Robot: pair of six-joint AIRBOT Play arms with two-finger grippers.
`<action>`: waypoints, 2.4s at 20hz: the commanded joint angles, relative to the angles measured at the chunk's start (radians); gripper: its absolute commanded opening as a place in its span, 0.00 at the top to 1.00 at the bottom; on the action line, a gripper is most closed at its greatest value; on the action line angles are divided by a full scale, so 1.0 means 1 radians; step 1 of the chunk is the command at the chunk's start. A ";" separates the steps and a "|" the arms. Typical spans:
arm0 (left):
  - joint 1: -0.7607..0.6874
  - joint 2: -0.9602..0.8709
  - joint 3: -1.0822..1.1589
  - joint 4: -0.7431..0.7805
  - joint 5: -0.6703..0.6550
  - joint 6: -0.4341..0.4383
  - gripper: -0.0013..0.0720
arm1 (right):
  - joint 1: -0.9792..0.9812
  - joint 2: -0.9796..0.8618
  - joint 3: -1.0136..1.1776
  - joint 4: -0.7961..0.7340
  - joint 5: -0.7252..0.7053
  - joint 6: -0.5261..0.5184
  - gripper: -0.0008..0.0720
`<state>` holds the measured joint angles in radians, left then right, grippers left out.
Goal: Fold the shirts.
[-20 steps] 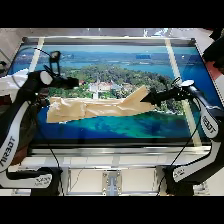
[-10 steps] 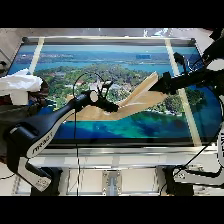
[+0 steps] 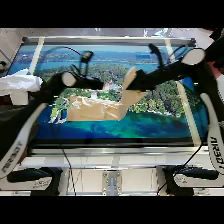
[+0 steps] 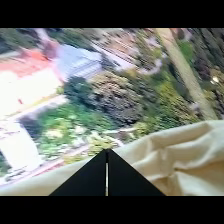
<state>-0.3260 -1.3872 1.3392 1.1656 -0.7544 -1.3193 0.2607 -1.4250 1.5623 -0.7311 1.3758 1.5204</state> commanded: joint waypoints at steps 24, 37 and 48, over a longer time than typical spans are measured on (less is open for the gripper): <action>0.430 0.265 0.000 0.068 -0.160 -0.004 0.97 | -0.225 -0.461 -0.229 0.196 -0.088 -0.162 0.04; 0.430 0.262 0.000 0.061 -0.212 -0.003 0.97 | 0.039 -0.493 -0.182 0.412 -0.220 -0.272 0.97; 0.430 0.262 0.001 0.060 -0.212 -0.003 0.97 | -0.614 -0.100 0.222 -0.354 0.151 -0.036 0.97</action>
<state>0.1036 -1.1244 1.3399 1.2259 -0.9661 -1.3231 -0.1501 -1.6379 1.7283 -0.8242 1.4246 1.4208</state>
